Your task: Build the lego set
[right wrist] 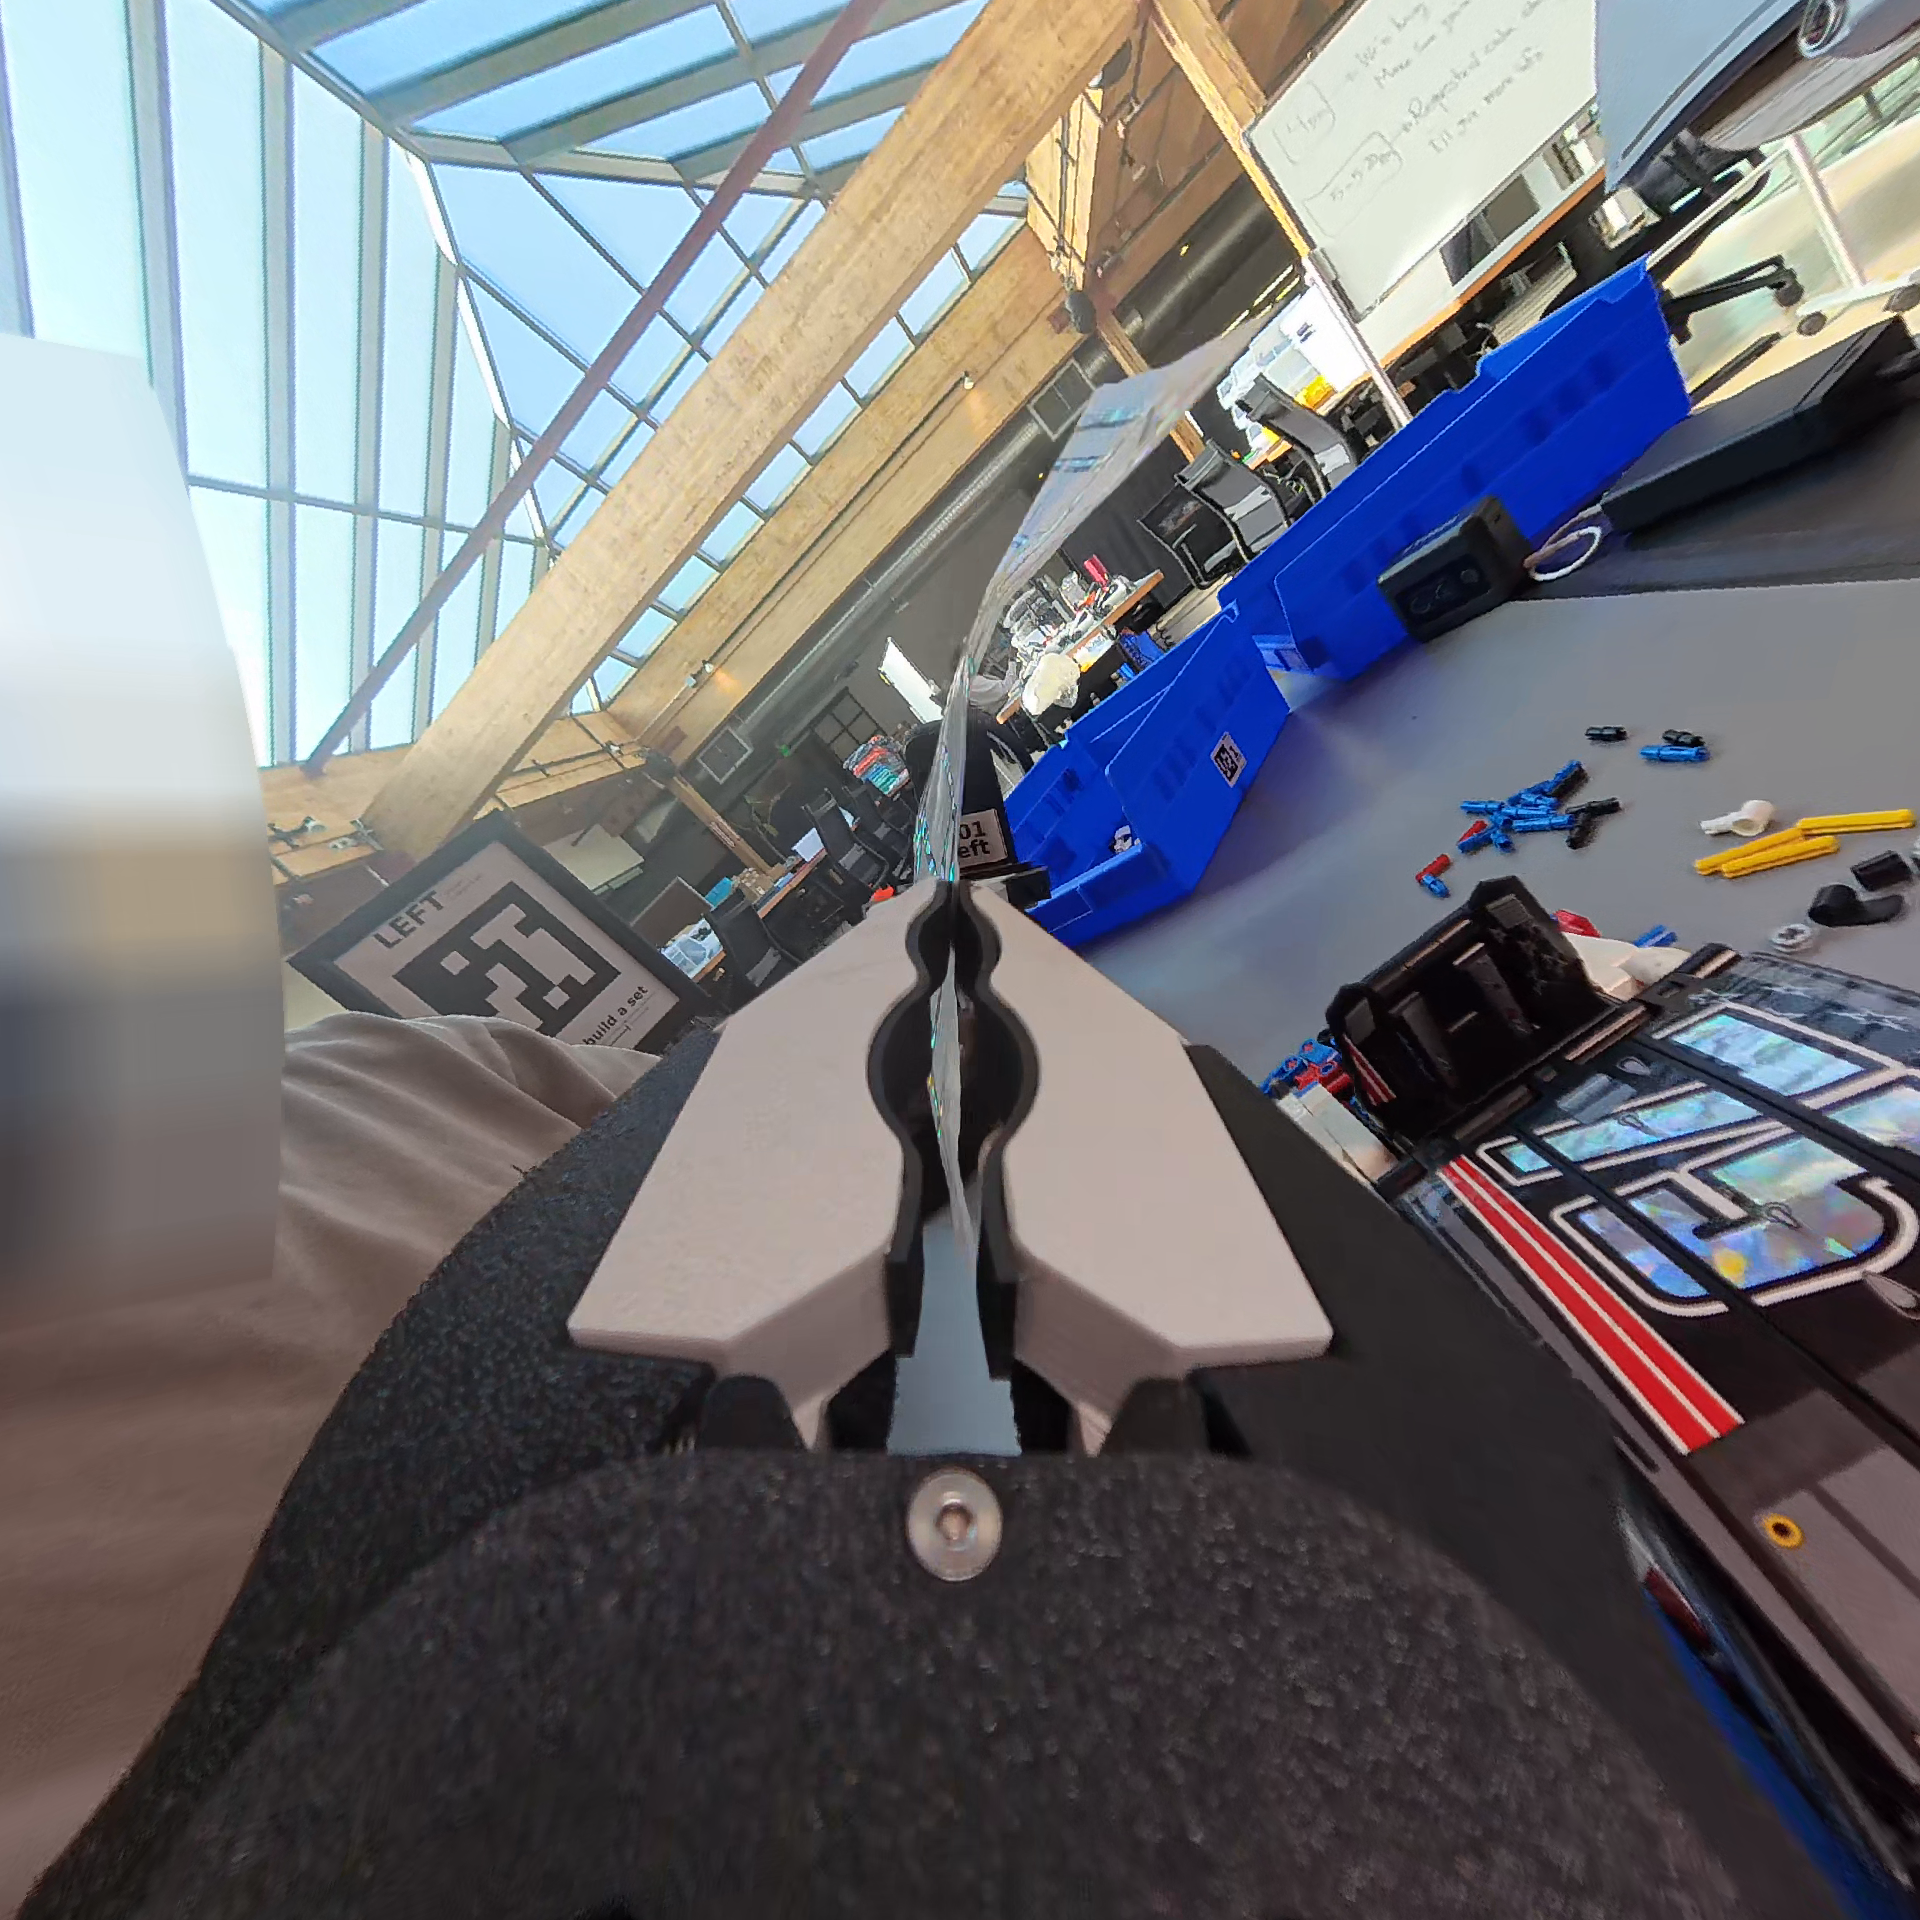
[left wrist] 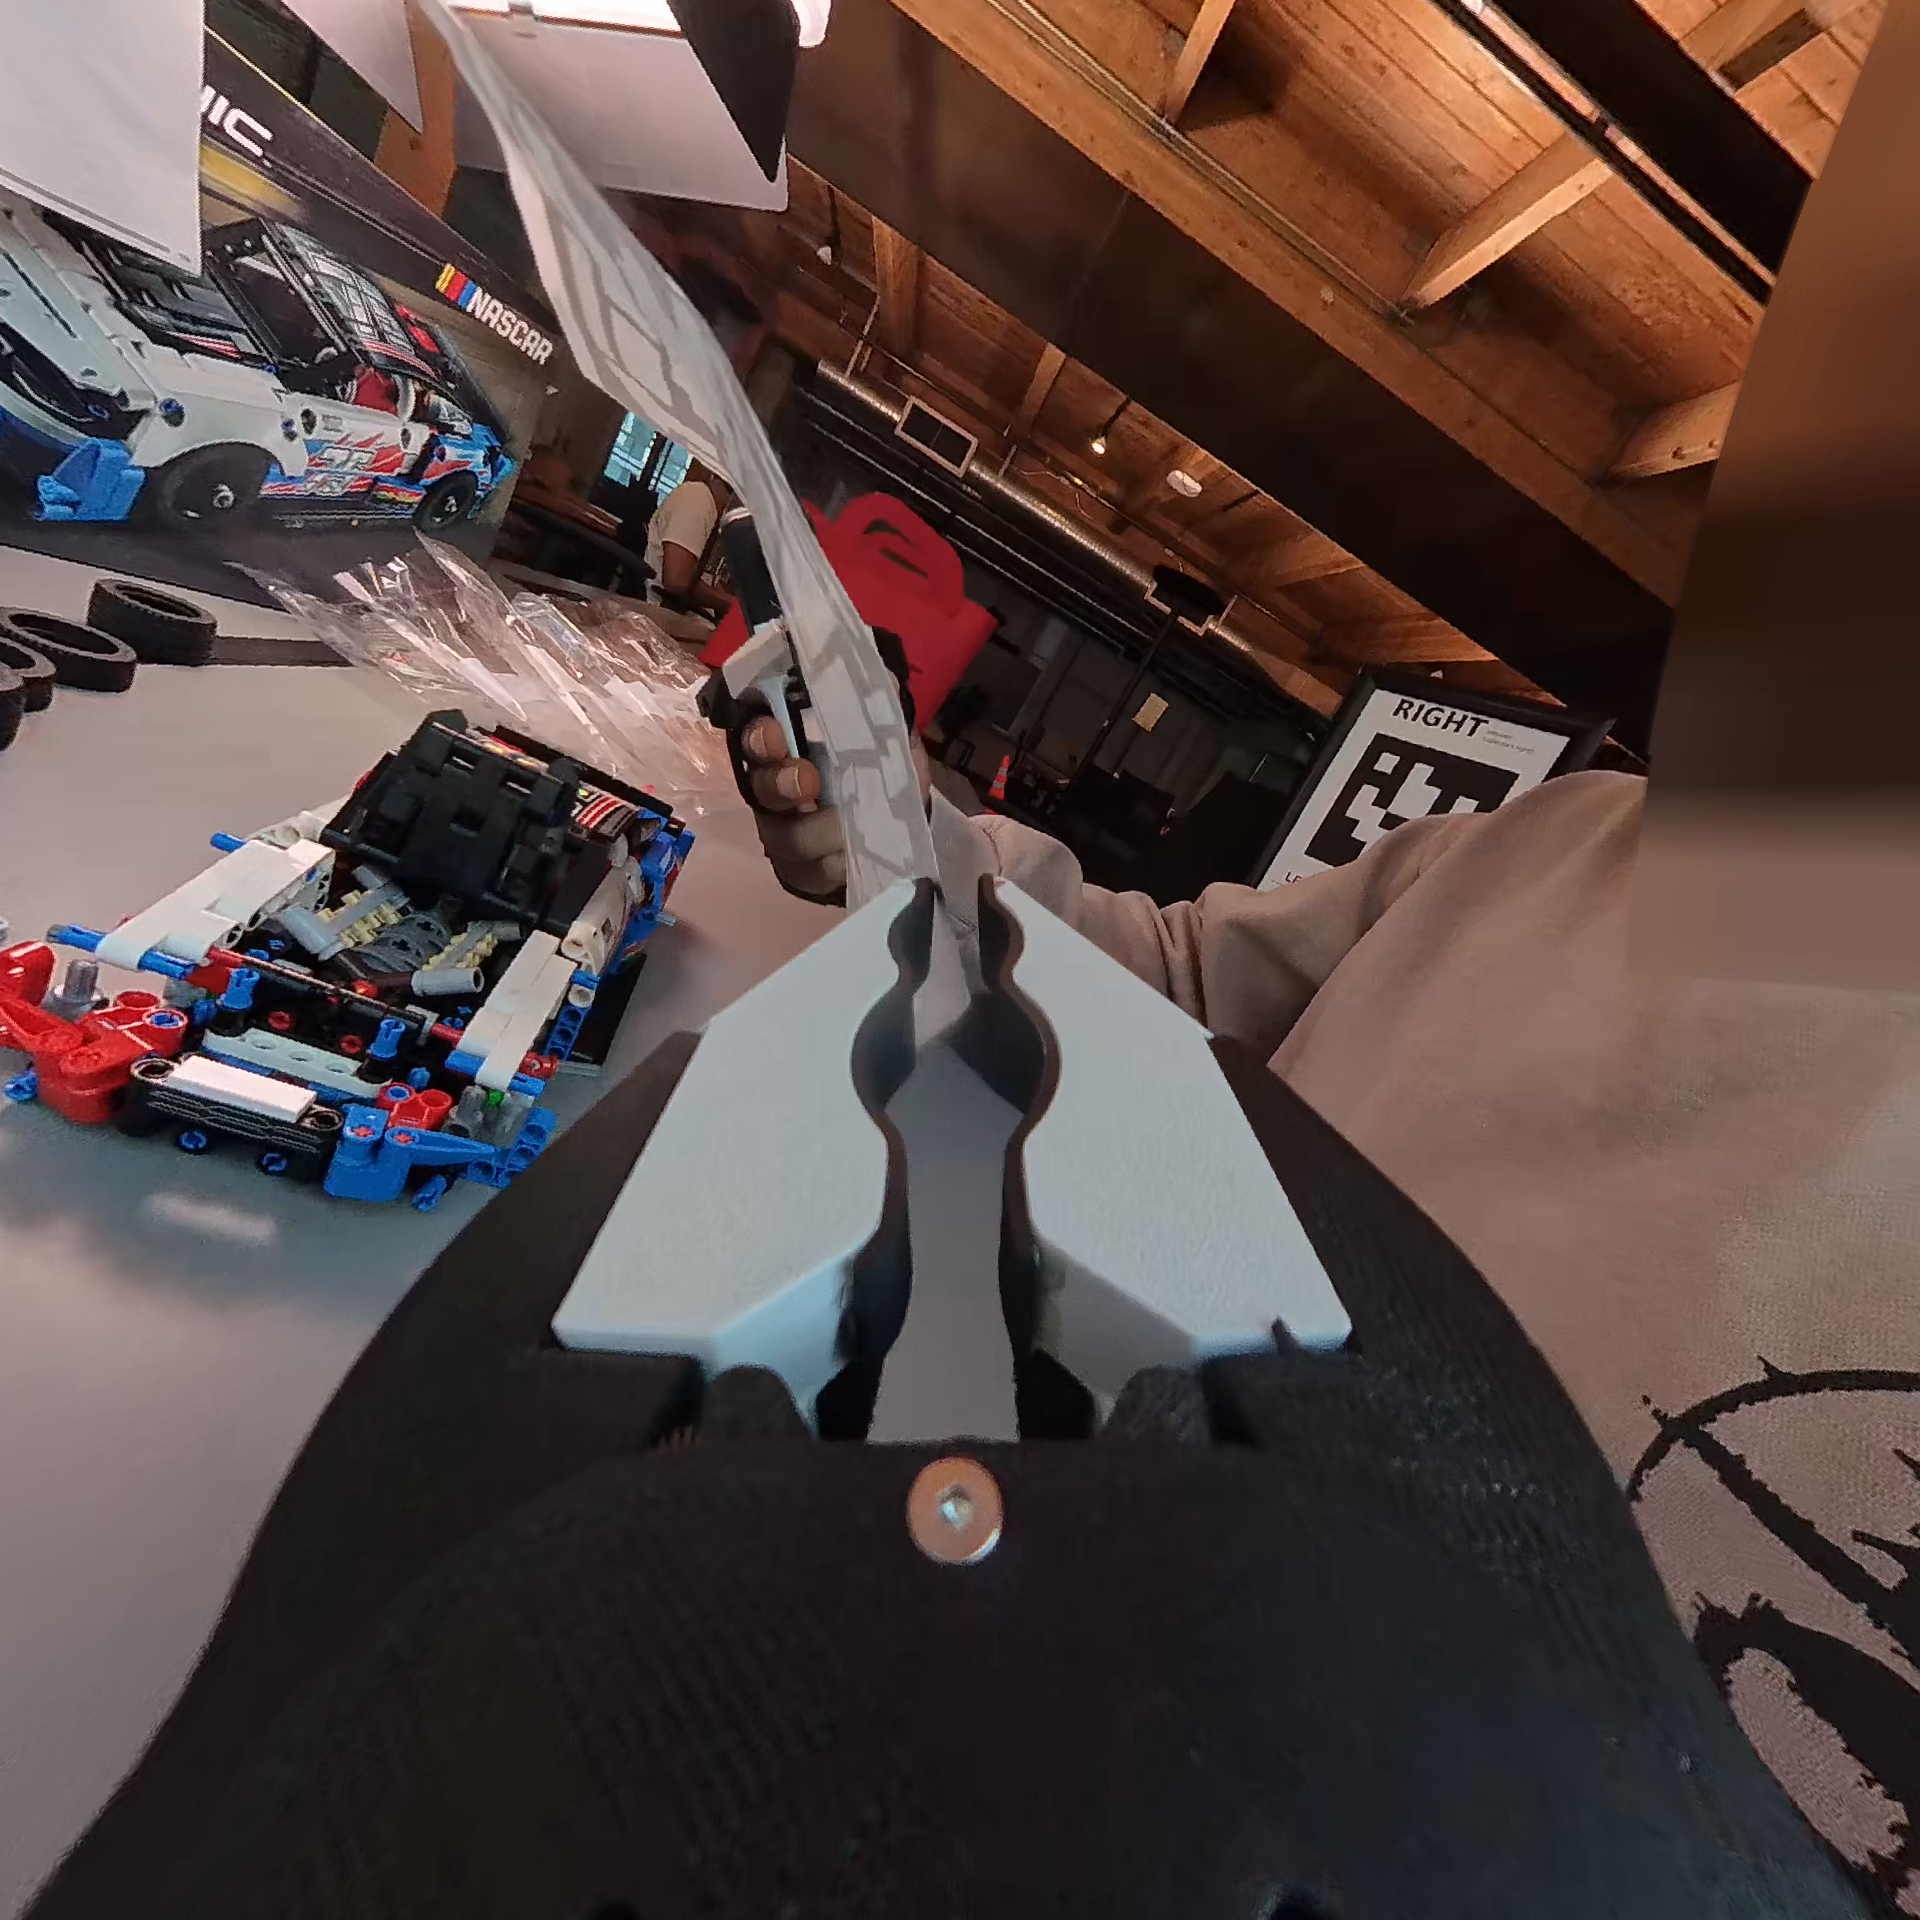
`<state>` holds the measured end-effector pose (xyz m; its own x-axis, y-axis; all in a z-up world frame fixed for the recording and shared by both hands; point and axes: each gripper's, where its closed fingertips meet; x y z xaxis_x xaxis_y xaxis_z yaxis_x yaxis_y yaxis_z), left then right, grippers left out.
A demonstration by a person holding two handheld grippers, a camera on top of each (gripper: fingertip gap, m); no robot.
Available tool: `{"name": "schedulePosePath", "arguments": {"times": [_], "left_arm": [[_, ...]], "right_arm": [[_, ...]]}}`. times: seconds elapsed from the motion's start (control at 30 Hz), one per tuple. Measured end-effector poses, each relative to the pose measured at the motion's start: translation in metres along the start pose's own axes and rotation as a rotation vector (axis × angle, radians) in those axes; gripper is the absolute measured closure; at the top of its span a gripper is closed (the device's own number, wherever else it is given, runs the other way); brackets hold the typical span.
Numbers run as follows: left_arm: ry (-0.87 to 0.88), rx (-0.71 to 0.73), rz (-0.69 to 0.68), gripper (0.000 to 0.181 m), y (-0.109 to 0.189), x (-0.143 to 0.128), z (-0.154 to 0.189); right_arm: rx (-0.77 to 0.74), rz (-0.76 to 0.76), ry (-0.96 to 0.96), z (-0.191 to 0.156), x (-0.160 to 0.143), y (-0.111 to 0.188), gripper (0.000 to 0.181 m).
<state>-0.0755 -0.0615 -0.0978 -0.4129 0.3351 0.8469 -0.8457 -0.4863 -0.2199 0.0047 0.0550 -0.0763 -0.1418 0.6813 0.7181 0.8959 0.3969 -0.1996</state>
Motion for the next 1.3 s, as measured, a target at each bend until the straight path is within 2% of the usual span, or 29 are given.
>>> {"name": "schedulePosePath", "arguments": {"times": [0.3, 1.07, 1.17, 1.23, 1.3], "left_arm": [[-0.078, 0.021, -0.063, 0.181, -0.005, -0.009, 0.003], [-0.18, 0.116, -0.138, 0.181, -0.006, -0.017, -0.007], [-0.191, 0.14, -0.124, 0.181, -0.005, -0.013, -0.009], [-0.194, 0.15, -0.117, 0.181, -0.004, -0.011, -0.01], [-0.192, 0.162, -0.117, 0.181, -0.003, -0.01, -0.012]], "right_arm": [[-0.031, 0.047, -0.013, 0.008, 0.009, 0.009, 0.181], [-0.149, 0.007, 0.092, 0.023, 0.007, 0.018, 0.181], [-0.228, -0.02, 0.118, 0.033, 0.005, 0.02, 0.178], [-0.351, -0.037, 0.187, 0.044, 0.011, 0.028, 0.164], [-0.538, -0.056, 0.355, 0.052, 0.026, 0.042, 0.153]]}}
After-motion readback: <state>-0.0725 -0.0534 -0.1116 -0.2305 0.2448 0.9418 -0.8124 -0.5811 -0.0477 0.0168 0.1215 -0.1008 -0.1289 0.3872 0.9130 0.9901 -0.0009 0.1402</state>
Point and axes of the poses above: each gripper's, where its closed fingertips meet, y back along the fingers, x out of its top, z = x × y across the jaws, and after that the axes turned 1 degree about -z, right-handed
